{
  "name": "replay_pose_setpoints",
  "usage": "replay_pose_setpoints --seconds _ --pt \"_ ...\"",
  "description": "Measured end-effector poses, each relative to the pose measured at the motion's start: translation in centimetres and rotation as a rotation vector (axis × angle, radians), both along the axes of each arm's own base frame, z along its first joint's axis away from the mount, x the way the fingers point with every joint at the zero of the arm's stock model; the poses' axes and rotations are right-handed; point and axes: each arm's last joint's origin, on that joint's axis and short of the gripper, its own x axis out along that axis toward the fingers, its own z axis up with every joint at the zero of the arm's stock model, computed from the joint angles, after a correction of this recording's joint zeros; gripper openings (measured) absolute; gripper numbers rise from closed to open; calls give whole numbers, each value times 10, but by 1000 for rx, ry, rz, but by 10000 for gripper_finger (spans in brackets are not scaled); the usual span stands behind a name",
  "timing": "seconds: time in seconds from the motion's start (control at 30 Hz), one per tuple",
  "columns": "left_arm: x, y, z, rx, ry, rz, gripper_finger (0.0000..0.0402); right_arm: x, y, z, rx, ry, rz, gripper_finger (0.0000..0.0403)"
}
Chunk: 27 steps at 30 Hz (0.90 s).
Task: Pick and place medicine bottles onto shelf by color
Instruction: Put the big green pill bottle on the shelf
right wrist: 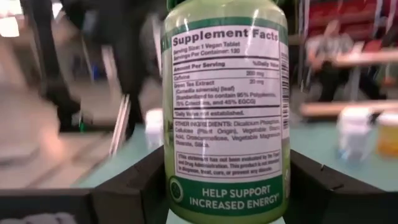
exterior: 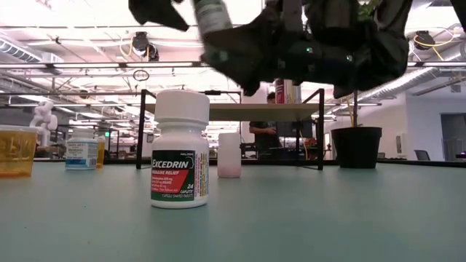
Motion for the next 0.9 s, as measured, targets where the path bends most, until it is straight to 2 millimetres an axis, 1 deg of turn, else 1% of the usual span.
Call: replay_pose_setpoints --seconds 0.07,0.17,0.27,0.4,0.53,0.63,0.7,0.77,0.83,0.9 --pt "3 0 3 36 -45 -2 310 -8 -2 2 10 -62 7 220" --pt "10 -1 4 61 -179 -12 327 -12 0 1 5 -74 37 217" --pt "12 0 -10 84 -289 -33 337 -12 2 1 -16 -82 71 216" --pt "12 9 -29 96 -382 -27 339 -12 6 1 -29 -85 67 219" --pt "14 16 -40 90 -517 -79 339 -12 6 1 -37 -87 60 220" --pt "15 22 -52 134 -533 -79 338 -12 5 0 -43 -81 37 220" --pt "19 24 -55 137 -554 -66 330 -12 5 0 -43 -81 33 220" --pt "21 26 -62 145 -524 -67 314 -12 5 0 -45 -79 34 221" --pt "27 25 -67 134 -527 -88 291 -12 6 -1 -47 -69 38 221" --pt "29 25 -68 120 -542 -114 266 -12 6 -2 -50 -58 38 221"
